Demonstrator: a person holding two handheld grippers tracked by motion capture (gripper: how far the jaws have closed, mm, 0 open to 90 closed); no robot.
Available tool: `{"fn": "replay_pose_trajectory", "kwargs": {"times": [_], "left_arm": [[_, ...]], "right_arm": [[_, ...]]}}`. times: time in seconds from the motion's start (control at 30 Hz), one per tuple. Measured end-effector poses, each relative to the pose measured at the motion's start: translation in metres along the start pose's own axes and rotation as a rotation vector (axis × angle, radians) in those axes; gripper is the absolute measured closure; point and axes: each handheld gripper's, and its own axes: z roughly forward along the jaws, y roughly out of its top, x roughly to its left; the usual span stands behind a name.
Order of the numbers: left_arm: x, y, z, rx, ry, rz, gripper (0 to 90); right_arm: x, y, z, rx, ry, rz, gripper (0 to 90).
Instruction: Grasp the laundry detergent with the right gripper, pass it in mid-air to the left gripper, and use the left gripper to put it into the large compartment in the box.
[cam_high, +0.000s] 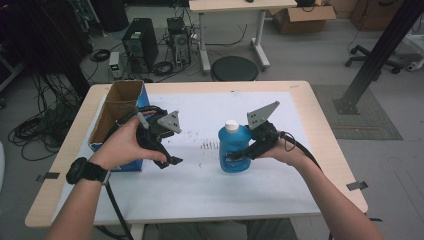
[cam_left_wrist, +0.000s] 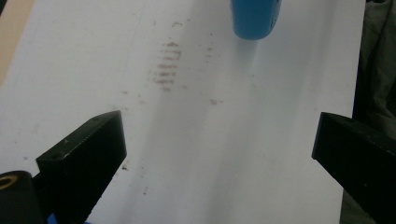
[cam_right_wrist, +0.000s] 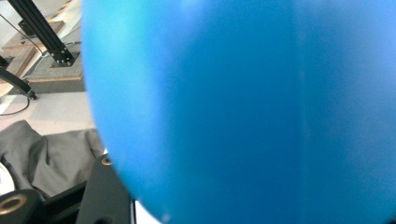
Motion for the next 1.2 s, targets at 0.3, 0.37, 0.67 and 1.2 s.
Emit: {"fn": "replay_pose_trajectory", "kwargs": {"times": [0.3,0.37,0.67,1.2], "left_arm": [[0.002,0.016,-0.017,-0.010,0.014,0.011,3.5],[0.003,0.021,-0.022,-0.009,0.013,0.016,3.5],[0.005,0.039,-0.043,-0.031,0.017,0.026,3.4],[0.003,0.060,-0.057,-0.001,-0.006,0.058,3.4]], "right_arm": [[0.003,0.033,-0.007,0.024,0.006,-0.039,42.6],[0.003,0.041,-0.007,0.043,0.003,-0.051,42.6],[0.011,0.074,0.006,0.075,0.021,-0.093,42.7],[0.016,0.098,0.041,0.114,0.053,-0.134,42.8]]}}
